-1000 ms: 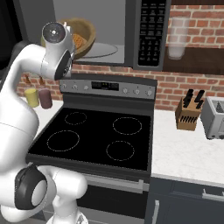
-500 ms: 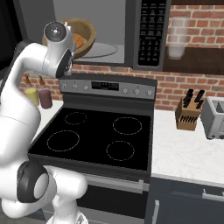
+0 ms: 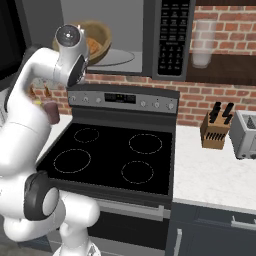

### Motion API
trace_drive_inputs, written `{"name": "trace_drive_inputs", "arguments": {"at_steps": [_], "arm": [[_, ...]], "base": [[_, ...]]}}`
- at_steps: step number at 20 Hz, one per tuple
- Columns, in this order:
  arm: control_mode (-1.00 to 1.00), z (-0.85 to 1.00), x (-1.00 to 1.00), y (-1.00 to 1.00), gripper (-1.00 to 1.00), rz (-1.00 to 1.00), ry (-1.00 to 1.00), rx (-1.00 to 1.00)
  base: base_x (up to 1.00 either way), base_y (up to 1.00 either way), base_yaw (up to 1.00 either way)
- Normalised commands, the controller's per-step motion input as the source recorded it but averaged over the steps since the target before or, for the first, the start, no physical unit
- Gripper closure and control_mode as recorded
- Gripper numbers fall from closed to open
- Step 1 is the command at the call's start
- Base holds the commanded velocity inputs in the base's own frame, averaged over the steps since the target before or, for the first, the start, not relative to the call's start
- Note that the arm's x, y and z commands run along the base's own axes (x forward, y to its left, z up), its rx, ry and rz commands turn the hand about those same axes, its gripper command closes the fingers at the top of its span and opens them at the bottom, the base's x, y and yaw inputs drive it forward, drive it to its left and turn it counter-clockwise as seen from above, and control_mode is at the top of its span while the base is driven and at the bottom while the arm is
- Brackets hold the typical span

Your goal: Open the microwave, place the bowl with waffle inside the microwave, then close the microwave door and turn it on.

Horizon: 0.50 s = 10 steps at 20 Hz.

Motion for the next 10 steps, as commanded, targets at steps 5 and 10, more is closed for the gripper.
{"name": "trace_drive_inputs", "arguments": {"at_steps": [5, 10], "arm": [[-1.00, 0.01, 0.53, 0.01, 1.00, 0.00, 0.01, 0.00], [-1.00, 0.00, 0.48, 0.00, 1.00, 0.00, 0.03, 0.00]], "base": [[0.00, 0.00, 0.00], [0.00, 0.00, 0.00]]}}
